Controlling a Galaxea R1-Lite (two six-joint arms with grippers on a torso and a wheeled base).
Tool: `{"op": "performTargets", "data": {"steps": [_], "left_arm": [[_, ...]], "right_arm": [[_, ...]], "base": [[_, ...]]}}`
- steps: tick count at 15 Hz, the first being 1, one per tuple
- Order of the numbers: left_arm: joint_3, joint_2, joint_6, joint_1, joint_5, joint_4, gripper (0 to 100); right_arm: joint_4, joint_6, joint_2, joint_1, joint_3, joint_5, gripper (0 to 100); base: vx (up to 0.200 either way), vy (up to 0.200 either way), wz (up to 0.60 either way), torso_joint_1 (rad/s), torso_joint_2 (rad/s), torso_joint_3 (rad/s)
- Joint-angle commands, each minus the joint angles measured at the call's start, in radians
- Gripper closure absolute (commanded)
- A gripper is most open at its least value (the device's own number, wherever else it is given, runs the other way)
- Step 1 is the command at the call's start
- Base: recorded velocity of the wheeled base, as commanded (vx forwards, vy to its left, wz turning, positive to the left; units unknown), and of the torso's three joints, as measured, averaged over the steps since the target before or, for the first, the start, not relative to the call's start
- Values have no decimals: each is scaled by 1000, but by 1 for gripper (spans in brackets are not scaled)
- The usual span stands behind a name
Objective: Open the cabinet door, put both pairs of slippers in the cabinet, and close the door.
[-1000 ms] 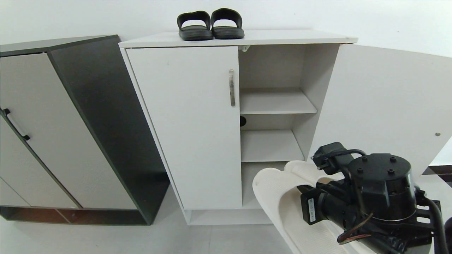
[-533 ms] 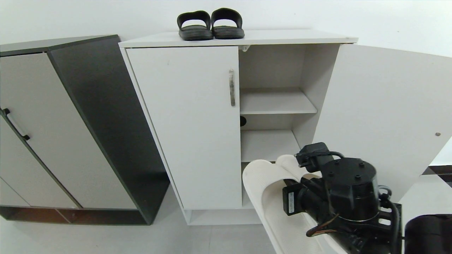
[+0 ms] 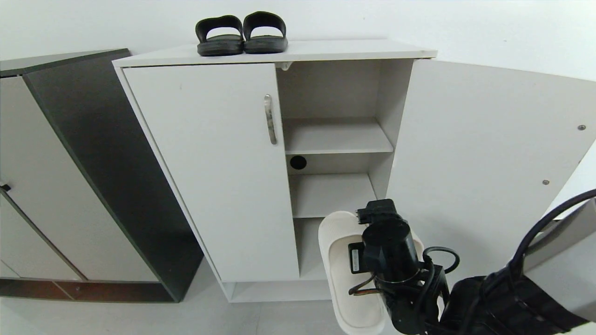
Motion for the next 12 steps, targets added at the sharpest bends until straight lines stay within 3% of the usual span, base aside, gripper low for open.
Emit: {"op": "performTargets", "data": {"steps": [1, 9, 12], "left_arm": [[0, 3, 1, 0, 0, 0, 100], [0, 3, 1, 0, 0, 0, 100], [0, 3, 1, 0, 0, -2, 100]], "right_arm": [[-2, -1, 98, -14, -69, 6, 100], [-66, 12, 184, -12, -112, 44, 100], [-69, 9, 216, -40, -176, 61, 100]], "base": [[0, 0, 0, 0, 0, 0], [0, 0, 0, 0, 0, 0], [0, 0, 0, 9, 4, -142]]}}
